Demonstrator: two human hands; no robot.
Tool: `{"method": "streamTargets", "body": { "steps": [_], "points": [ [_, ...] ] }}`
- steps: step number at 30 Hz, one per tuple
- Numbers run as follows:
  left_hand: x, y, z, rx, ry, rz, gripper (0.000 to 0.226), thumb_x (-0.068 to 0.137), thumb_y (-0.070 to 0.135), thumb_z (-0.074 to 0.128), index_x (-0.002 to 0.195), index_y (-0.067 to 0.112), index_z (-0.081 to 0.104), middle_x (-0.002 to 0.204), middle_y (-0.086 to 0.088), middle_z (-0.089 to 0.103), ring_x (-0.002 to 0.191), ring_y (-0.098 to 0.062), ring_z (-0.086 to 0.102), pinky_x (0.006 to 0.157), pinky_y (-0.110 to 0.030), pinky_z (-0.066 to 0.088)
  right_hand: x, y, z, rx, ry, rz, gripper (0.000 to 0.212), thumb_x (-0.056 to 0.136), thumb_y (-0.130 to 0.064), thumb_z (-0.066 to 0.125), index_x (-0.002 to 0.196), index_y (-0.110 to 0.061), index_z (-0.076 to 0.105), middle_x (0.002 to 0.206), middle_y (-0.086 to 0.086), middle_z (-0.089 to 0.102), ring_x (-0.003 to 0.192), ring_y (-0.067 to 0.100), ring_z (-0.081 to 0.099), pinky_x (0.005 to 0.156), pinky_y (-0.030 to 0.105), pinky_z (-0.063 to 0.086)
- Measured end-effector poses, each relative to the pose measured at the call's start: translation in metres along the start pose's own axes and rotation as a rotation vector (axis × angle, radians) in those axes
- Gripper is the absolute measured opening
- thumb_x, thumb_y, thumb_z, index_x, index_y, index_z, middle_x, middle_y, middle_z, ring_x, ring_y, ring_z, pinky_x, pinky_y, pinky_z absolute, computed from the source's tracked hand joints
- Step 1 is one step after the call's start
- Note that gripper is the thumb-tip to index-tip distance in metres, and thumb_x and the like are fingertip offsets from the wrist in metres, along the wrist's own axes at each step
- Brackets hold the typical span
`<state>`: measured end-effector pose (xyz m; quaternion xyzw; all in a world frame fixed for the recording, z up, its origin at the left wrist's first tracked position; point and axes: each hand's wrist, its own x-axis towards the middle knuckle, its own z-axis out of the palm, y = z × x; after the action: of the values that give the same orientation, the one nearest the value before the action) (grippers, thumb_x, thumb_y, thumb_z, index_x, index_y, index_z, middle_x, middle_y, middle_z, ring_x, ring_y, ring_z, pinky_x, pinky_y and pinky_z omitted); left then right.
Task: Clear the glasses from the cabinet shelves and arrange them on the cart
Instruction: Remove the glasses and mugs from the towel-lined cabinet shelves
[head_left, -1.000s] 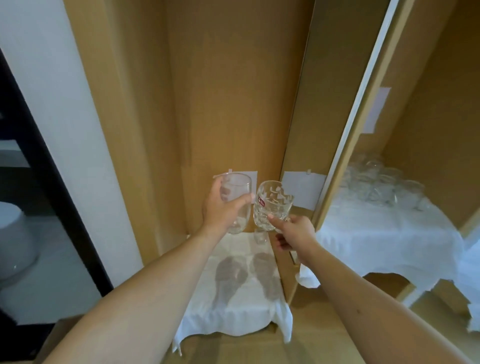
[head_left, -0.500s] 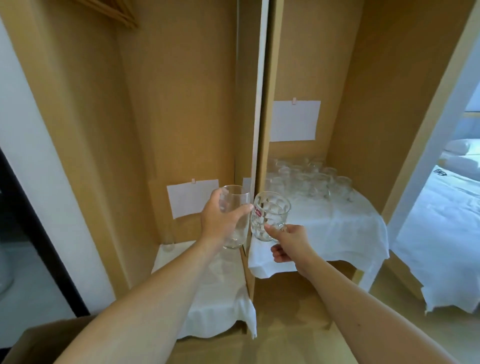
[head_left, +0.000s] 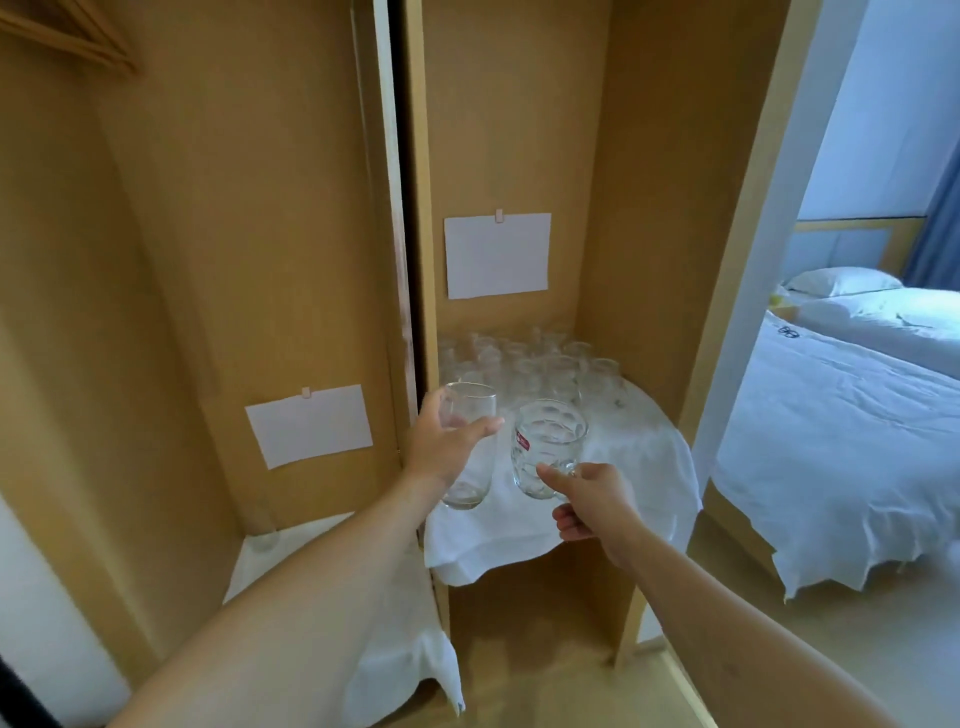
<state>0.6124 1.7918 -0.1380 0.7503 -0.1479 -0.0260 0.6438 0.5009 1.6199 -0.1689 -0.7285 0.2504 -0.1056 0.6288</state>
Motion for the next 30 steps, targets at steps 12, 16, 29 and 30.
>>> {"method": "streamTargets", "body": {
  "steps": [12,16,29,30],
  "points": [
    [0.121,-0.040,0.062,0.085,-0.117,-0.073,0.070,0.053,0.071,0.080,0.110,0.043,0.051,0.108,0.004,0.059,0.099,-0.016,0.061,0.088,-0.045,0.058,0.123,-0.003,-0.020,-0.064,0.127,0.016,0.042,0.083,-0.042,0.082,0.101,-0.007,0.066,0.067,0.016,0.064,0.053,0.023,0.061,0.058,0.038,0.061],
    [0.148,-0.064,0.070,0.085,-0.093,-0.106,0.078,0.052,0.076,0.078,0.116,0.041,0.051,0.107,0.005,0.061,0.100,-0.015,0.061,0.089,-0.044,0.057,0.165,0.005,-0.016,-0.089,0.129,0.031,0.038,0.084,-0.041,0.081,0.093,-0.006,0.068,0.063,0.013,0.063,0.051,0.022,0.060,0.059,0.039,0.062],
    [0.205,-0.106,0.108,0.171,-0.043,-0.219,0.079,0.049,0.074,0.078,0.113,0.038,0.048,0.096,0.003,0.066,0.091,-0.013,0.065,0.087,-0.034,0.054,0.281,0.041,-0.016,-0.067,0.032,0.126,0.044,0.082,-0.040,0.083,0.070,-0.011,0.052,0.045,0.001,0.052,0.043,0.020,0.054,0.051,0.030,0.053],
    [0.208,-0.109,0.112,0.180,-0.042,-0.221,0.080,0.048,0.074,0.078,0.113,0.038,0.048,0.097,0.002,0.066,0.091,-0.013,0.065,0.087,-0.035,0.054,0.288,0.043,-0.018,-0.086,0.019,0.126,0.042,0.082,-0.040,0.083,0.071,-0.010,0.056,0.047,0.002,0.055,0.046,0.021,0.057,0.054,0.033,0.057]
  ]
}}
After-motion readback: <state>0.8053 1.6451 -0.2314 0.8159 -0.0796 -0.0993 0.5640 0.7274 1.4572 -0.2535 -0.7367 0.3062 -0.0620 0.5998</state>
